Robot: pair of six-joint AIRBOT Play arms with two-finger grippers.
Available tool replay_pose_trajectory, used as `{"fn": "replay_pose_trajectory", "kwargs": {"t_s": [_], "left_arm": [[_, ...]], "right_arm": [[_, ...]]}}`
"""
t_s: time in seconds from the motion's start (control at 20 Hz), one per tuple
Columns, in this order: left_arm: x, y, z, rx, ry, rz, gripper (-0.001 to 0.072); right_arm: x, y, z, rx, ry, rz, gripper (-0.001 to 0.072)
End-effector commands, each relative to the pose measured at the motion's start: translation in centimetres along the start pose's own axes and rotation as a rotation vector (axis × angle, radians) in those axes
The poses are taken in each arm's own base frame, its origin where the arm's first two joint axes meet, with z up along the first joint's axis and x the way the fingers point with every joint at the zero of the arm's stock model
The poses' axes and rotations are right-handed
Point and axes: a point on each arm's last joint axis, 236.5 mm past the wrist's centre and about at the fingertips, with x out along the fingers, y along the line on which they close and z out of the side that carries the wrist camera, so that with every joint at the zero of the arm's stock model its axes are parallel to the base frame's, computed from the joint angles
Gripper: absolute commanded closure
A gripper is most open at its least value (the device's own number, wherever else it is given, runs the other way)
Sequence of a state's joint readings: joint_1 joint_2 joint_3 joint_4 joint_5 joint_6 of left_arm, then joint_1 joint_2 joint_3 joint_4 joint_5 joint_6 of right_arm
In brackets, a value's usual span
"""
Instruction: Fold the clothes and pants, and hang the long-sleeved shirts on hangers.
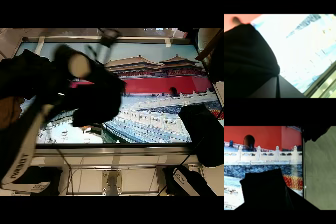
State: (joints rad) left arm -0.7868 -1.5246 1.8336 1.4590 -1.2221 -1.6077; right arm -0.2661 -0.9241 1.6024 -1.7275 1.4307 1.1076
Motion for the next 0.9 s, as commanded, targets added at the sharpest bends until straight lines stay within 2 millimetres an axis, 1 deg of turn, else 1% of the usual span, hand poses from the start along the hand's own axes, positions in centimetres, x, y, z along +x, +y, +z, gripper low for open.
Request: {"fn": "replay_pose_trajectory", "kwargs": {"t_s": [0.0, 0.05, 0.1, 0.15, 0.2, 0.25, 0.3, 0.35, 0.4, 0.45, 0.5, 0.6, 0.65, 0.7, 0.75, 0.8, 0.85], "left_arm": [[8.3, -5.0, -2.0, 0.162, 0.056, 0.042, 0.0472], [8.4, -3.5, -1.8, 0.154, 0.051, 0.103, 0.0262], [7.3, -0.7, -0.8, 0.126, 0.020, 0.200, 0.0177], [5.2, 2.5, 0.4, 0.090, -0.021, 0.306, 0.0181], [2.4, 6.2, 1.1, 0.040, -0.045, 0.419, 0.0181], [-0.4, 9.8, 0.5, -0.026, -0.030, 0.523, 0.0181], [-2.7, 13.2, -1.3, -0.120, 0.023, 0.608, 0.0181], [-4.3, 16.2, -4.3, -0.225, 0.108, 0.669, 0.0185], [-4.9, 17.9, -7.5, -0.292, 0.199, 0.699, 0.0249], [-4.7, 18.8, -10.9, -0.323, 0.286, 0.702, 0.0331], [-4.1, 18.9, -14.5, -0.326, 0.360, 0.692, 0.0365], [-2.5, 18.2, -20.3, -0.358, 0.404, 0.689, 0.0363], [-1.8, 17.8, -22.0, -0.391, 0.377, 0.685, 0.0363], [-1.2, 17.6, -22.8, -0.459, 0.318, 0.681, 0.0363], [-0.8, 17.5, -22.9, -0.541, 0.243, 0.672, 0.0363], [-0.5, 17.7, -22.6, -0.636, 0.162, 0.667, 0.0363], [0.0, 18.0, -22.2, -0.715, 0.096, 0.654, 0.0363]], "right_arm": [[0.5, 0.1, 0.4, 0.015, -0.012, 0.017, 0.0469], [0.9, 0.4, 0.5, 0.016, -0.006, 0.029, 0.0469], [1.4, 0.9, 0.5, 0.017, -0.003, 0.049, 0.0469], [1.9, 1.8, 0.7, 0.027, -0.002, 0.087, 0.0468], [2.7, 3.4, 0.9, 0.037, -0.003, 0.153, 0.0468], [3.6, 5.4, 0.9, 0.048, -0.001, 0.234, 0.0468], [4.7, 7.8, 0.6, 0.060, 0.016, 0.323, 0.0467], [6.0, 9.9, -0.3, 0.069, 0.051, 0.400, 0.0467], [7.3, 11.6, -1.5, 0.079, 0.094, 0.453, 0.0467], [8.5, 13.0, -2.7, 0.088, 0.141, 0.498, 0.0467], [9.7, 14.5, -4.1, 0.099, 0.189, 0.544, 0.0466], [11.1, 17.1, -6.0, 0.124, 0.260, 0.627, 0.0465], [11.5, 18.0, -6.7, 0.133, 0.284, 0.655, 0.0465], [11.8, 18.7, -7.1, 0.139, 0.302, 0.678, 0.0464], [11.7, 19.3, -7.2, 0.150, 0.309, 0.706, 0.0441], [11.5, 19.9, -6.9, 0.163, 0.306, 0.736, 0.0306], [11.0, 20.6, -6.4, 0.180, 0.291, 0.771, 0.0154]]}}
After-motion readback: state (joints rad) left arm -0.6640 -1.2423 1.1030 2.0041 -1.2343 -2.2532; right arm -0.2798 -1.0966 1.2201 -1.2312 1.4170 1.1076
